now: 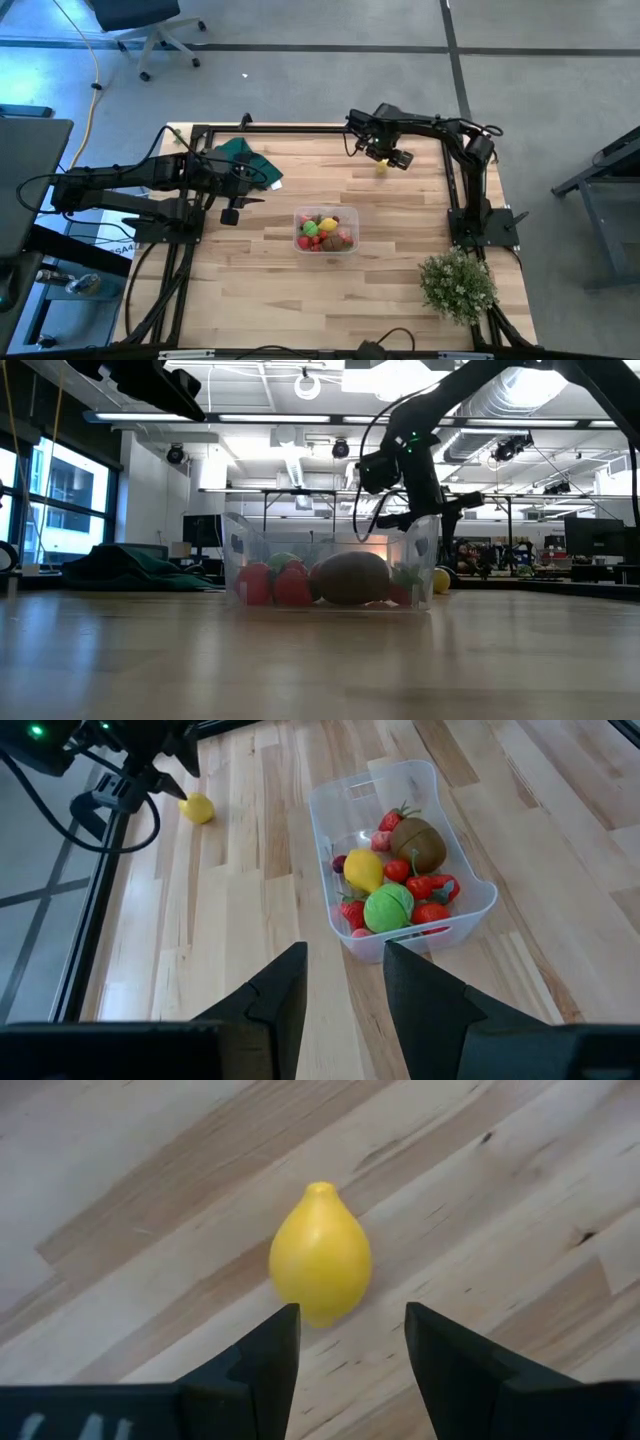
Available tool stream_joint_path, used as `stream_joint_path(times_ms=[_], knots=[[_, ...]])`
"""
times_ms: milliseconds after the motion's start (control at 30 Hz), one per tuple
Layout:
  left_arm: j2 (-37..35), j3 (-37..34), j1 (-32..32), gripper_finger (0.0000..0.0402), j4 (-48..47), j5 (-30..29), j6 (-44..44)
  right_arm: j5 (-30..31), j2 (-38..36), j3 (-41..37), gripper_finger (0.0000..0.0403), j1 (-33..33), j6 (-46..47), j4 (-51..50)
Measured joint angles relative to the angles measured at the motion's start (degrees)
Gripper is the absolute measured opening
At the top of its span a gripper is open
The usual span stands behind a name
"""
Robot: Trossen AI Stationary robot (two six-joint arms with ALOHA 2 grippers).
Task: Pick and placing Produce into tupperware
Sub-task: Put the yellow lemon into the transparent bin
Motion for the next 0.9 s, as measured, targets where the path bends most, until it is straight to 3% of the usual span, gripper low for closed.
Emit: stream_joint_path(times_ms=[367,700,900], knots=[[0.0,0.0,0.0,0.0122,0.0,0.0,0.0,-1.2,0.0,0.0,0.0176,-2.8,-6.0,1.9],[0.0,0.0,0.0,0.0122,0.0,0.0,0.0,-1.8,0.0,-0.1,0.0226,-4.1,-8.7,4.5],[0.0,0.0,0.0,0.0122,0.0,0.0,0.0,-4.7,0.0,-4.5,0.0234,-3.9,-8.8,9.0]])
